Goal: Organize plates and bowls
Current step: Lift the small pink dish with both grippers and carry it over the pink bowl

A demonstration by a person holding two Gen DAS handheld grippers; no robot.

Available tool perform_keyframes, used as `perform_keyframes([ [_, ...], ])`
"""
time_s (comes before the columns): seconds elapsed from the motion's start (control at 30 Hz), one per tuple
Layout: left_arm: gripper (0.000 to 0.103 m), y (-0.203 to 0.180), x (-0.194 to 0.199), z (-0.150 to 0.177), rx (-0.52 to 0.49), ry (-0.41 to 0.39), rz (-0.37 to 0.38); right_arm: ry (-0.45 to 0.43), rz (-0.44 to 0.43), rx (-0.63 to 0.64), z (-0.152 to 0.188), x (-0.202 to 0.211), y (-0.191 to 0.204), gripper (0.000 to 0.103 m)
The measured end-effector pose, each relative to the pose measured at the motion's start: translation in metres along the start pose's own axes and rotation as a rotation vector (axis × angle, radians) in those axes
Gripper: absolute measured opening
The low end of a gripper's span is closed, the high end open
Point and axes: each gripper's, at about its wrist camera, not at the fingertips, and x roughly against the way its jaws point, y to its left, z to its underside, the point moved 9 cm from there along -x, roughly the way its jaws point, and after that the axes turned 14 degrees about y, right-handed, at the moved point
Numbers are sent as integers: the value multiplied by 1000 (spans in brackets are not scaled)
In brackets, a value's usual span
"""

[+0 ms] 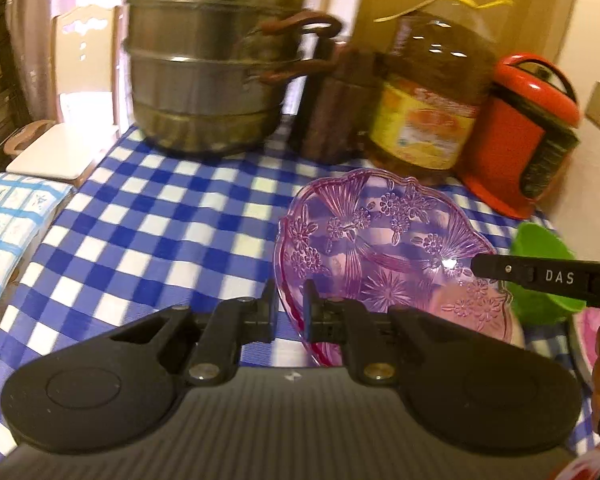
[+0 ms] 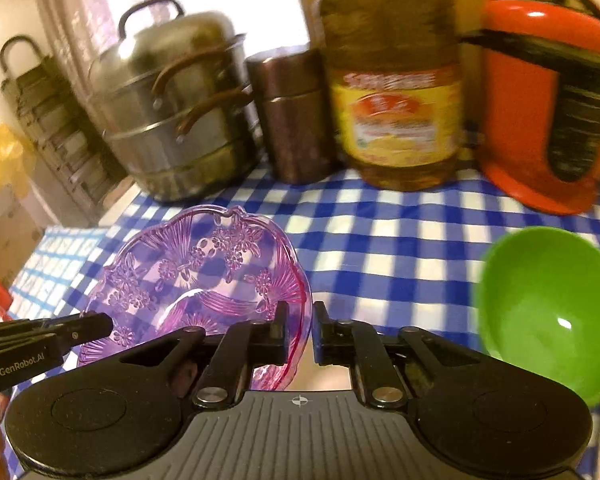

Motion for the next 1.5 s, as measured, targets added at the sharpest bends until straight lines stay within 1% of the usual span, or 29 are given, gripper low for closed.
perform_keyframes([
  [0.27,10,-74,27,22,-80,11,72,-32,76,-65,35,69,-46,11],
  [0.63,11,-182,60,67,-211,28,180,-80,191,-167,103,173,-118,11],
  [0.93,10,-263,66,100,-310,63,242,-90,255,-266,154,231,-174,11],
  [1.13,10,-308,62,118,-370,87,280,-97,299,-316,182,257,-207,11],
  [1.27,10,-330,55,120,-389,93,298,-113,329,-337,191,266,-223,11],
  [1.5,11,-349,36,112,-394,74,309,-142,375,-346,187,262,-243,11],
])
